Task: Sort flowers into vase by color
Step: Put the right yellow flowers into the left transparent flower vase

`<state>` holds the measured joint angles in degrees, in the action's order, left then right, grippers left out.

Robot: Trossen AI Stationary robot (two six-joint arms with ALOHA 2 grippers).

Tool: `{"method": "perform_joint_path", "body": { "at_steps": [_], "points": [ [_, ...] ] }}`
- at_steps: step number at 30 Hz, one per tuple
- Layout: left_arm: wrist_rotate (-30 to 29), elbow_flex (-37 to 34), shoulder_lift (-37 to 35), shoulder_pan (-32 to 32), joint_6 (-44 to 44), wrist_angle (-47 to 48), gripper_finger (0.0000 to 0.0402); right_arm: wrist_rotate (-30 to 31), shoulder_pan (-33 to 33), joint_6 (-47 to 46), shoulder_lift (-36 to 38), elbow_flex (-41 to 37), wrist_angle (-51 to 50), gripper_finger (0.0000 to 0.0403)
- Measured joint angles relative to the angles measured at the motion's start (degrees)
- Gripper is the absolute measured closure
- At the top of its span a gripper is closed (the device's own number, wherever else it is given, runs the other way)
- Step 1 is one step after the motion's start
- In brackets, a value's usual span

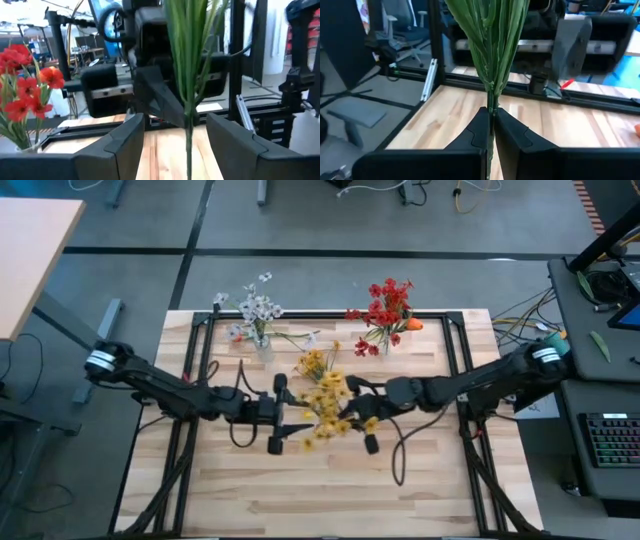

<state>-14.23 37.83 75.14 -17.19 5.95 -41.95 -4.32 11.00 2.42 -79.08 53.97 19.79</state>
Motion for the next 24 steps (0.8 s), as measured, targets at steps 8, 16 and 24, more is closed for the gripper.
{"method": "perform_joint_path", "body": {
  "at_steps": [8, 16, 24],
  "points": [
    [-0.1, 4.9, 5.4, 0.1, 1.9, -0.1, 0.0202, 0.6, -1.3, 2.2, -7.2, 9.4, -7.4, 0.039],
    [-0.2, 4.2, 4.7, 0.0, 4.0, 0.5, 0.0251, 1.9, -1.3, 3.7, -10.1, 12.4, -9.8, 0.039],
    [-0.5, 2.9, 2.5, 0.1, 3.9, 1.3, 0.0386, 5.5, -1.3, 2.5, -9.4, 12.4, -9.9, 0.0384]
  ]
}}
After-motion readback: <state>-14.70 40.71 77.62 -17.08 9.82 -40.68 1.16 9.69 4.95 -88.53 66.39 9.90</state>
